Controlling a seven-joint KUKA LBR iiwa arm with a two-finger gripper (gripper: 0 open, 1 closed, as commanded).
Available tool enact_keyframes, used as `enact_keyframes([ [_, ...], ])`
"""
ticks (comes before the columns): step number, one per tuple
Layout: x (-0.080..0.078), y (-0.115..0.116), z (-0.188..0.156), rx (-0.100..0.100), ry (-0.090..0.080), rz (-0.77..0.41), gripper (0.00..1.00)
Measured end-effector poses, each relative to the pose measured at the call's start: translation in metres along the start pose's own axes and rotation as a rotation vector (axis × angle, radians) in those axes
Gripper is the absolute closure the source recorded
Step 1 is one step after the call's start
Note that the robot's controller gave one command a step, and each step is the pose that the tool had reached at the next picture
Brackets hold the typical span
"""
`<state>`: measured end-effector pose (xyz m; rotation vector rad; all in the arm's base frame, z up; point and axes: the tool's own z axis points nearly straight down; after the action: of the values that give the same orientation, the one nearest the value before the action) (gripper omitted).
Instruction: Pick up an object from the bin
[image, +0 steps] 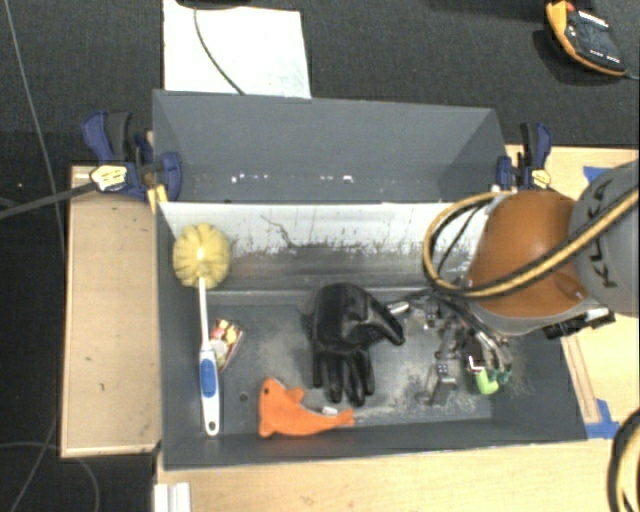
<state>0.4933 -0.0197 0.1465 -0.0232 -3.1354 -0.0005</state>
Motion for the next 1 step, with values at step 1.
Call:
enact_keyframes([
  [1,-0.0018,0.0000,-0.0043,0.000,-0.008,-0.001,0.00],
])
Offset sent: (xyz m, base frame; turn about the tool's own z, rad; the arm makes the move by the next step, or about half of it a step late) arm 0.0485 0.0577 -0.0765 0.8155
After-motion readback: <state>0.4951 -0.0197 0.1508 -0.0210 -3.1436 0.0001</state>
